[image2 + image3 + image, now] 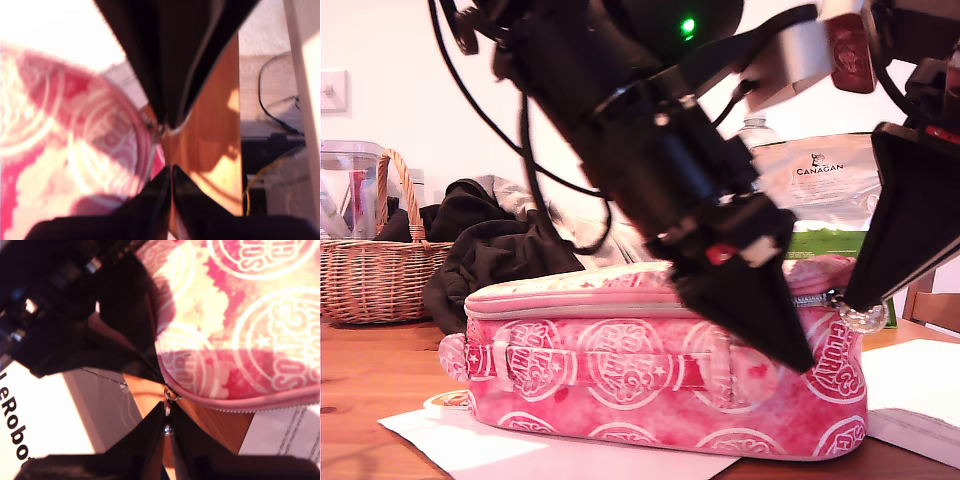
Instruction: Open the zipper in the zip bag in front of you
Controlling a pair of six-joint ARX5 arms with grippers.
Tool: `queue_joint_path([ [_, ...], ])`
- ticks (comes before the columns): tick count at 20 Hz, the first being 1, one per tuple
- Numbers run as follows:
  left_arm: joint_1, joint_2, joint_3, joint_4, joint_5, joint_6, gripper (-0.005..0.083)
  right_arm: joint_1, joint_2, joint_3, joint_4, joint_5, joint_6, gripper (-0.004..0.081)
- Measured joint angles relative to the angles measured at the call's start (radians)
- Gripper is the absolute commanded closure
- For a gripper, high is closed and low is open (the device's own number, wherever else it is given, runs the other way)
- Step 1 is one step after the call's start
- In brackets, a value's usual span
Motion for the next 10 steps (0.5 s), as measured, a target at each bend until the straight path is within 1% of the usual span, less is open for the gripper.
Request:
queue_joint_path([
  [3, 0.002, -0.047, -0.001, -0.042, -0.026, -0.001, 0.0795, 0.005, 0.0, 0.001, 0.003, -0.003, 0.0, 0.0783],
  [7, 0.011, -0.13, -0.001, -0.131, -0.095, -0.003, 0.0795, 0.011, 0.0, 0.001, 0.005, -0.007, 0.0, 0.0783],
  [10, 0.027, -0.136, -0.001, -0.159, -0.103, -0.015, 0.0795, 0.011, 0.0, 0.001, 0.006, -0.008, 0.004, 0.0782],
])
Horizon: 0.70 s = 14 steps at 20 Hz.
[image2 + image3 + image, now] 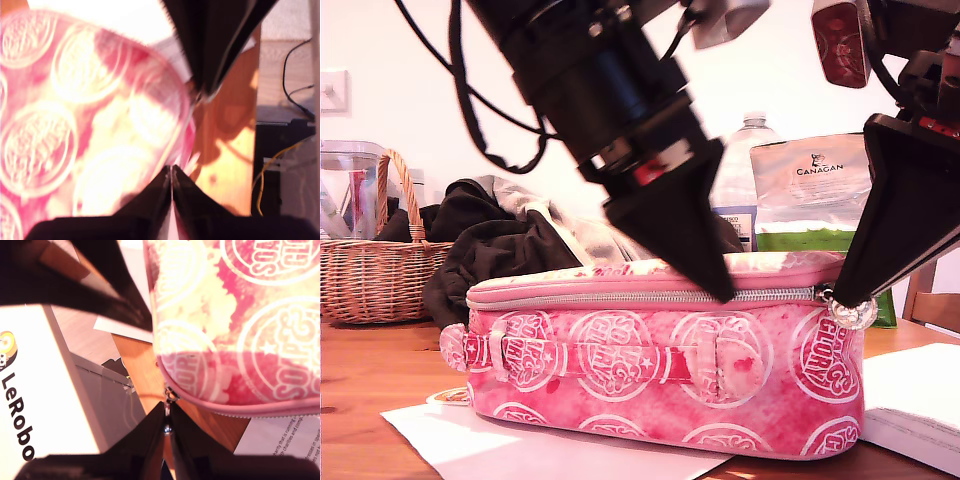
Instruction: Open the zipper in the zip bag in front of you
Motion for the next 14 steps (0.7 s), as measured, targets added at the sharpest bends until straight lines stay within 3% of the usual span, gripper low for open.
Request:
queue_joint_path([
  [2, 0.01, 0.0, 0.0, -0.006, 0.0, -0.004, 0.0795, 0.006, 0.0, 0.0, 0.002, -0.011, 0.011, 0.0778],
  [5, 0.011, -0.024, -0.001, -0.028, 0.012, -0.013, 0.0795, 0.014, 0.0, 0.0, -0.008, -0.053, 0.022, 0.064],
  [7, 0.021, -0.06, -0.003, -0.037, 0.086, -0.087, 0.0795, 0.026, 0.0, 0.0, -0.04, -0.073, 0.022, 0.0587],
  [9, 0.031, -0.095, -0.002, -0.032, 0.149, -0.142, 0.0795, 0.038, 0.0, 0.0, -0.06, -0.082, 0.022, 0.0564],
  [14, 0.013, -0.098, -0.002, -0.039, 0.149, -0.213, 0.0795, 0.038, 0.0, 0.005, -0.064, -0.076, 0.022, 0.0556],
])
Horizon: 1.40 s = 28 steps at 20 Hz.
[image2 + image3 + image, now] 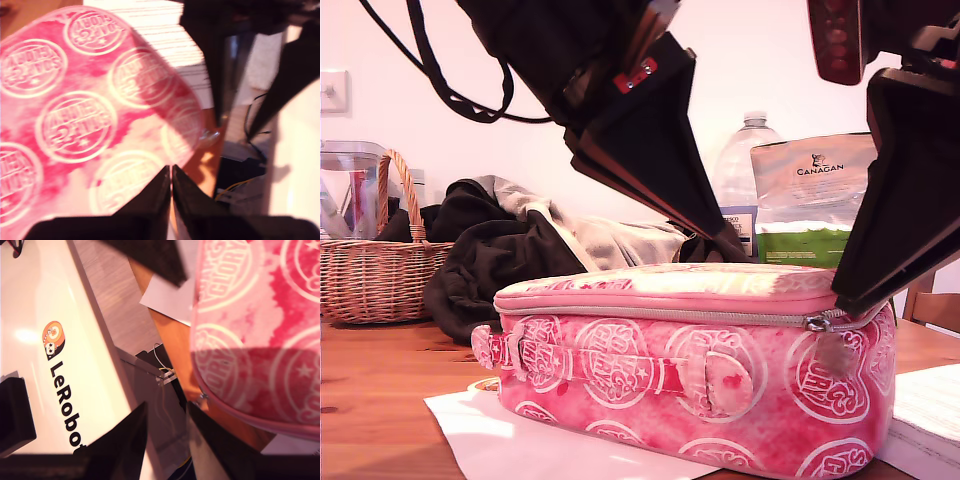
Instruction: Open the zipper in the zip bag in front of you
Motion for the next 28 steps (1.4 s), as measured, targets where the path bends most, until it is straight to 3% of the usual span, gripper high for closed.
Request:
queue_joint_path([
  [3, -0.048, 0.0, -0.033, 0.085, -0.058, -0.029, 0.0795, -0.045, 0.0, 0.069, -0.029, 0.003, 0.0, 0.0557],
  [7, -0.187, -0.008, -0.257, 0.329, -0.228, -0.146, 0.0795, -0.163, -0.013, 0.142, -0.033, 0.005, 0.04, 0.0558],
  [9, -0.265, -0.038, -0.35, 0.474, -0.355, -0.283, 0.0795, -0.2, -0.027, 0.139, -0.03, 0.003, 0.055, 0.0558],
  [12, -0.373, -0.112, -0.394, 0.695, -0.622, -0.426, 0.0795, -0.23, -0.065, 0.138, 0.012, 0.003, 0.087, 0.0558],
  [16, -0.456, -0.057, -0.394, 0.845, -0.815, -0.53, 0.0794, -0.243, -0.125, 0.138, 0.053, 0.078, 0.154, 0.0558],
  [19, -0.457, 0.031, -0.4, 0.859, -0.822, -0.683, 0.0728, -0.243, -0.14, 0.138, 0.071, 0.111, 0.18, 0.0558],
  [21, -0.45, 0.053, -0.41, 0.864, -0.842, -0.842, 0.0588, -0.243, -0.15, 0.138, 0.093, 0.115, 0.184, 0.0558],
  [23, -0.444, 0.061, -0.41, 0.89, -0.852, -0.885, 0.0506, -0.243, -0.153, 0.138, 0.108, 0.12, 0.194, 0.0558],
  [28, -0.445, 0.061, -0.409, 0.877, -0.793, -0.889, 0.0502, -0.243, -0.153, 0.138, 0.137, 0.123, 0.207, 0.0558],
])
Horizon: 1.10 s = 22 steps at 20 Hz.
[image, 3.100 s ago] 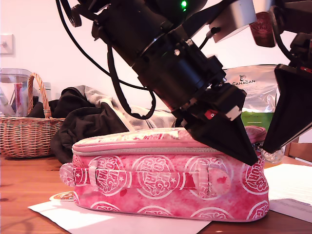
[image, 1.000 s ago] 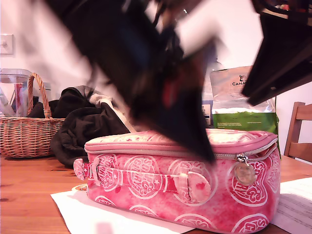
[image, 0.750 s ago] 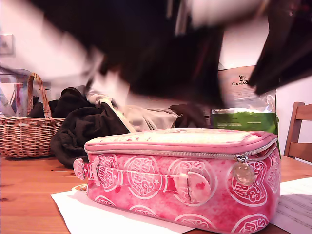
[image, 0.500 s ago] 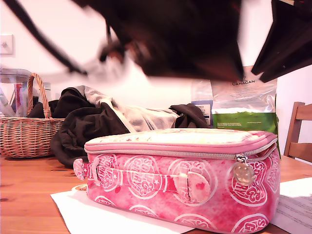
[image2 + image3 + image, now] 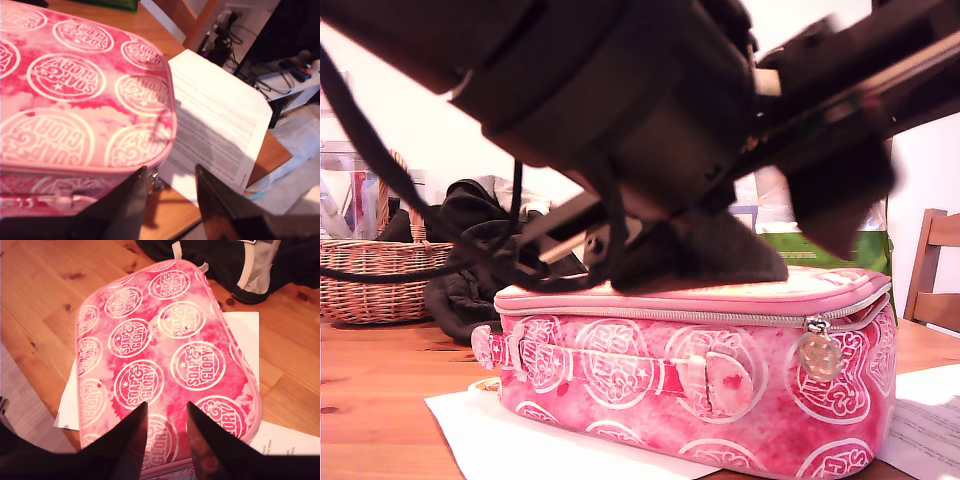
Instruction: Open the zipper in the zip bag in front of you
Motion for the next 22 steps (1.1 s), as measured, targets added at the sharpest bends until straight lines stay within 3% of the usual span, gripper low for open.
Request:
queue_joint_path([
  [5, 0.0, 0.03, 0.014, -0.023, 0.008, 0.0, 0.0502, 0.0, 0.0, 0.0, 0.004, -0.001, 0.003, 0.0558],
  [9, 0.0, 0.165, 0.109, -0.038, 0.023, 0.021, 0.0502, 0.0, 0.0, 0.0, 0.008, -0.001, 0.025, 0.0559],
  [17, -0.006, 0.188, 0.135, -0.135, -0.092, 0.029, 0.0514, 0.023, 0.0, 0.0, 0.007, -0.05, 0.027, 0.0559],
  [22, -0.004, 0.188, 0.135, -0.133, -0.105, 0.029, 0.0696, 0.042, 0.0, 0.0, 0.003, -0.05, 0.027, 0.0559],
])
